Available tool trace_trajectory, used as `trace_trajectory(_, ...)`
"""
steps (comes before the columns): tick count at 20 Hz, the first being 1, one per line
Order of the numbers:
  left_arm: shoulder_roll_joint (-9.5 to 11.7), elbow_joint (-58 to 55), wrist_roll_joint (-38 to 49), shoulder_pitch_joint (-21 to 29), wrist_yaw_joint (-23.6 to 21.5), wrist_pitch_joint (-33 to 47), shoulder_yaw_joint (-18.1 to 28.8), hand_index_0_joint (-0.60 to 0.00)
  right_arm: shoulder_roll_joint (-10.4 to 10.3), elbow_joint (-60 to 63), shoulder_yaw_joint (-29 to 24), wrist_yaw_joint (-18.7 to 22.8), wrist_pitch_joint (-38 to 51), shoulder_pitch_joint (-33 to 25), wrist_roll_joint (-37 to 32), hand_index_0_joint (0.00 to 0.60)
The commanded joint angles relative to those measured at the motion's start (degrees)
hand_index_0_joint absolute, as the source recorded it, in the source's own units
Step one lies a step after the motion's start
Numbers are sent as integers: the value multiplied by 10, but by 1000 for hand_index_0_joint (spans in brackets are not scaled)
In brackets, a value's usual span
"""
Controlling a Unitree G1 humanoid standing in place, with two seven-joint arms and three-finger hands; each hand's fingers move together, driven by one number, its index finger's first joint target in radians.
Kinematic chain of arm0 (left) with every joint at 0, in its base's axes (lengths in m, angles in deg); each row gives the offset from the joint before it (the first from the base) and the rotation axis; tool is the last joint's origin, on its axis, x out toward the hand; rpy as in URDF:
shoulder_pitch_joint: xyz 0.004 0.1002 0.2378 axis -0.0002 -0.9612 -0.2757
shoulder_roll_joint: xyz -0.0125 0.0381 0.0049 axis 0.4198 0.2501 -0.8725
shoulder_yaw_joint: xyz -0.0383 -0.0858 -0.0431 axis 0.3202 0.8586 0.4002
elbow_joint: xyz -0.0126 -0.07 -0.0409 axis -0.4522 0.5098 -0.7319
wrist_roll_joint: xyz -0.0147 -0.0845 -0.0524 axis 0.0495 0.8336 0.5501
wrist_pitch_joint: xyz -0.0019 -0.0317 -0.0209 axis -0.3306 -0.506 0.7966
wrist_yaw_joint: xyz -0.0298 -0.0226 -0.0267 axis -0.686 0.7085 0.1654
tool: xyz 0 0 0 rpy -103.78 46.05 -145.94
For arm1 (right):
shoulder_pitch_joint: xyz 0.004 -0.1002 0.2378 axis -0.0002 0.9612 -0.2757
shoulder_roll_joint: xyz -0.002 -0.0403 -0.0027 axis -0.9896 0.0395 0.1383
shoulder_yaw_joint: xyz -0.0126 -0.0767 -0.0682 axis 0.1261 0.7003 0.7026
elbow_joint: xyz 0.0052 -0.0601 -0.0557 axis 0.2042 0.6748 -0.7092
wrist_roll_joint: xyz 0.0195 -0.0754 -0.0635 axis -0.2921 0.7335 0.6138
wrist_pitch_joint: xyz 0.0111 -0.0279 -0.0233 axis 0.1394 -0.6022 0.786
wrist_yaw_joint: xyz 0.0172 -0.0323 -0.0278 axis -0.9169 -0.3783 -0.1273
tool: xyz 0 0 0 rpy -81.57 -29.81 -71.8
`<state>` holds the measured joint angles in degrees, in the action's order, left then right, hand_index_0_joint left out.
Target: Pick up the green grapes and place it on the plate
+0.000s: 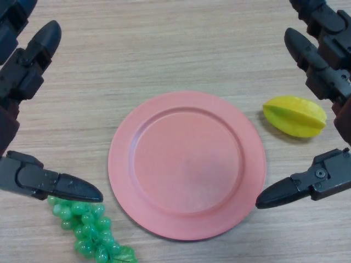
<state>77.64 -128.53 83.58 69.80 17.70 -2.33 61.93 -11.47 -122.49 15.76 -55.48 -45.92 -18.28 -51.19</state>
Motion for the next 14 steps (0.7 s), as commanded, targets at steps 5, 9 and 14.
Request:
trace_trajectory(5, 6, -16, -34, 3, 23, 83, 19, 0, 35, -27, -42, 35, 76, -20, 13, 0)
trace_trajectory(9, 0, -22, -49, -4, 28, 83, 16, 0, 32, -27, -33, 33, 76, -27, 28, 0)
trace_trajectory(14, -40, -24, -196, -72, 95, 165, 3, 0, 11, -27, -24, 20, 63, -34, 46, 0)
